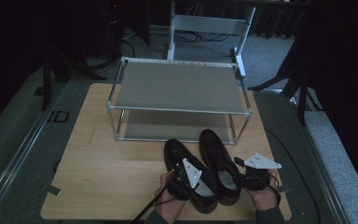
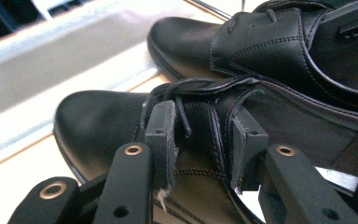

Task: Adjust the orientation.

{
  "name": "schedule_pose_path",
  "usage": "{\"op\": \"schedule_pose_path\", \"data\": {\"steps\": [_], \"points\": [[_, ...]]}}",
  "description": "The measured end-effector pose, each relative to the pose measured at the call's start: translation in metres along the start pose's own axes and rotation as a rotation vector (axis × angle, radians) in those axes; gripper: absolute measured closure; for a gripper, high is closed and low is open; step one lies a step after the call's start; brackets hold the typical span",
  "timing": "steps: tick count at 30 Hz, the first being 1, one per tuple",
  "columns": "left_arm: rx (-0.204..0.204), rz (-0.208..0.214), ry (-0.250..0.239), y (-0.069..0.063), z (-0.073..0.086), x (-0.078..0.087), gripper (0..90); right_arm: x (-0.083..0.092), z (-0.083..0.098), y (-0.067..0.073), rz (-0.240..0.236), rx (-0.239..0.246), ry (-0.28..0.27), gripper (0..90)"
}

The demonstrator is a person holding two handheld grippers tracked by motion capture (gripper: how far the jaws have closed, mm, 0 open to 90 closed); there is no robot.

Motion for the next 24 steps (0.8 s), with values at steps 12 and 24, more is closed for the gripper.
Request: {"op": "schedule_pose_path", "data": {"steps": [12, 24], "points": [[0.056, 0.109, -0.009, 0.010, 0.000, 0.004, 46.7, 0.002, -0.001, 0.001, -0.039, -0.007, 0.015, 44.8], [0.023, 0.141, -0.029, 0.050, 0.028, 0.036, 43.5, 0.020, -0.004, -0.003, -0.031, -0.005, 0.024, 39.8]]}}
Point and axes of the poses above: each handheld gripper's, and its own axes: x roughly backward along the jaws, z roughly out of its underside, y roughly to its left, the point moved 5 cm from there along -x, roughly forward along the jaws, and after that the axes turned 3 degrees about -y, right-handed, at the moved point
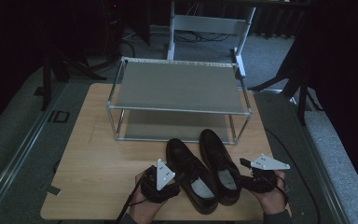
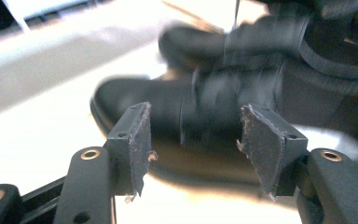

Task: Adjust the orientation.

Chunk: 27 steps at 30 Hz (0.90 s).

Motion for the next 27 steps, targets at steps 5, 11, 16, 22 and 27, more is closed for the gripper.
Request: {"op": "schedule_pose_path", "data": {"steps": [5, 11, 16, 22, 27], "points": [[0.000, 0.079, 0.109, -0.009, 0.034, -0.025, 46.9, -0.022, 0.006, -0.003, -0.020, -0.020, 0.049, 38.6], [0.014, 0.131, 0.119, -0.012, 0.039, -0.033, 51.7, -0.033, 0.001, -0.014, -0.040, -0.033, 0.073, 39.1], [0.026, 0.198, 0.103, -0.012, 0.039, -0.037, 58.9, -0.044, 0.000, -0.011, -0.076, 0.002, 0.089, 55.6], [0.019, 0.265, 0.091, -0.017, 0.037, -0.042, 63.6, -0.046, -0.010, -0.005, -0.132, 0.025, 0.042, 67.3], [0.032, 0.280, 0.087, -0.021, 0.039, -0.041, 63.6, -0.051, -0.015, -0.003, -0.154, 0.041, 0.047, 67.9]]}}
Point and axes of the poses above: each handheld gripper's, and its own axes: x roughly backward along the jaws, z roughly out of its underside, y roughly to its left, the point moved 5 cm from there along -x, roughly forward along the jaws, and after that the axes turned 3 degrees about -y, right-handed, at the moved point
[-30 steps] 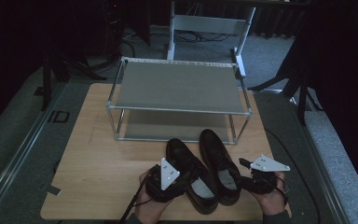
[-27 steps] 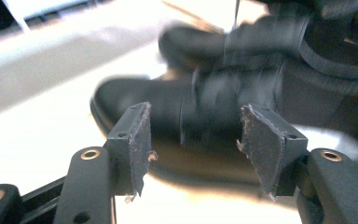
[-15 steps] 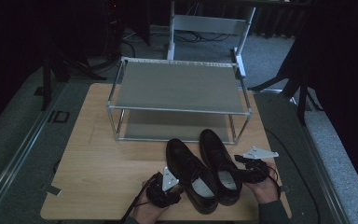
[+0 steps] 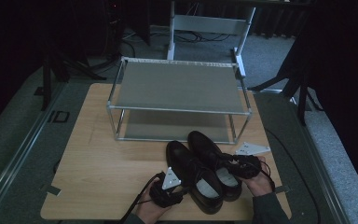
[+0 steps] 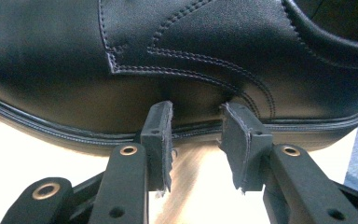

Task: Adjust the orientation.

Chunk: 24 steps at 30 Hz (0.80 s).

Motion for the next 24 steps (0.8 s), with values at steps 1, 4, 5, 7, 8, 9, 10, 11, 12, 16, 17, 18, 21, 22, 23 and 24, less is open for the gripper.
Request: {"op": "schedule_pose_path", "data": {"steps": [1, 4, 5, 7, 8, 9, 10, 11, 12, 16, 17, 18, 21, 22, 23, 24], "points": [[0.004, 0.000, -0.002, -0.001, 0.000, -0.001, 63.7, 0.001, 0.001, -0.001, 0.007, -0.001, 0.009, 67.9], [0.004, 0.019, 0.000, -0.007, -0.001, -0.003, 63.7, 0.002, 0.003, -0.006, 0.009, -0.003, 0.017, 67.3], [-0.002, 0.025, -0.002, -0.010, -0.002, -0.005, 63.5, 0.003, 0.002, -0.007, 0.007, -0.002, 0.019, 66.9], [-0.013, 0.038, -0.001, -0.016, -0.004, -0.009, 63.1, 0.004, 0.001, -0.010, 0.008, 0.003, 0.023, 67.2], [-0.015, 0.053, -0.001, -0.020, -0.005, -0.011, 63.2, 0.003, 0.000, -0.013, 0.007, 0.002, 0.023, 67.4], [-0.019, 0.062, 0.001, -0.023, -0.006, -0.013, 63.6, 0.003, -0.001, -0.016, 0.006, -0.001, 0.024, 67.7], [-0.028, 0.057, 0.003, -0.027, -0.007, -0.015, 63.6, 0.003, -0.001, -0.018, 0.005, -0.006, 0.024, 67.8], [-0.030, 0.049, 0.001, -0.028, -0.007, -0.017, 63.6, 0.003, -0.003, -0.021, -0.004, -0.007, 0.027, 67.8], [-0.031, 0.048, 0.001, -0.029, -0.008, -0.017, 63.7, 0.003, -0.003, -0.022, -0.009, -0.006, 0.033, 67.8], [-0.028, 0.061, 0.003, -0.027, -0.007, -0.017, 64.8, 0.003, -0.003, -0.024, -0.001, 0.015, 0.060, 65.8], [-0.028, 0.067, 0.001, -0.027, -0.006, -0.016, 64.8, 0.004, -0.003, -0.024, 0.010, 0.020, 0.064, 61.0], [-0.028, 0.071, 0.001, -0.027, -0.006, -0.015, 64.6, 0.004, -0.003, -0.024, 0.030, 0.019, 0.082, 57.1], [-0.033, 0.079, -0.004, -0.026, -0.004, -0.010, 61.3, 0.013, 0.000, -0.021, 0.061, 0.007, 0.099, 52.6], [-0.034, 0.069, -0.007, -0.024, -0.004, -0.008, 58.1, 0.024, 0.000, -0.020, 0.091, -0.011, 0.096, 48.3], [-0.032, 0.059, -0.018, -0.023, -0.004, -0.005, 58.1, 0.024, 0.000, -0.020, 0.091, -0.011, 0.096, 48.3], [-0.031, 0.048, -0.029, -0.020, -0.006, -0.001, 57.2, 0.030, 0.000, -0.018, 0.109, -0.017, 0.092, 46.4]]}}
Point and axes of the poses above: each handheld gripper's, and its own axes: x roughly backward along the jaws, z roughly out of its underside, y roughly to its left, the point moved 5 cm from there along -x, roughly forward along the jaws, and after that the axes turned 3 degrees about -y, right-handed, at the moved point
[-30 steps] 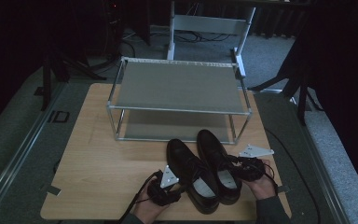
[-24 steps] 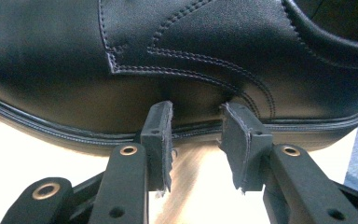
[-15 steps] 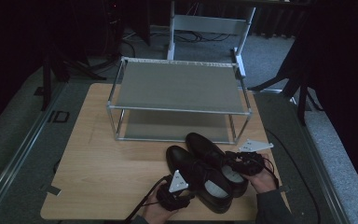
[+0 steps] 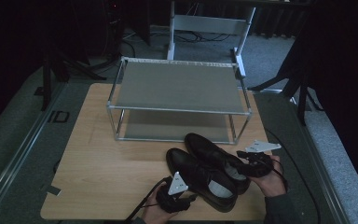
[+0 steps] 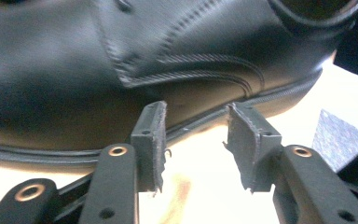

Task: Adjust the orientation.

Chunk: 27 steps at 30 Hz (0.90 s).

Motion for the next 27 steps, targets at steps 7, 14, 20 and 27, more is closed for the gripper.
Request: {"op": "schedule_pose_path", "data": {"steps": [7, 14, 20, 27], "points": [[-0.017, -0.101, -0.036, 0.017, -0.003, 0.026, 54.7, 0.035, 0.001, 0.023, -0.019, 0.003, -0.038, 39.3], [-0.005, -0.162, -0.028, 0.036, 0.004, 0.039, 53.5, 0.032, 0.012, 0.044, -0.036, 0.008, 0.043, 35.4], [0.024, -0.198, -0.018, 0.049, 0.012, 0.045, 53.4, 0.019, 0.021, 0.045, -0.045, 0.008, 0.140, 31.4], [0.018, -0.201, -0.011, 0.048, 0.014, 0.042, 53.1, 0.011, 0.026, 0.045, -0.052, -0.002, 0.270, 30.7]]}}
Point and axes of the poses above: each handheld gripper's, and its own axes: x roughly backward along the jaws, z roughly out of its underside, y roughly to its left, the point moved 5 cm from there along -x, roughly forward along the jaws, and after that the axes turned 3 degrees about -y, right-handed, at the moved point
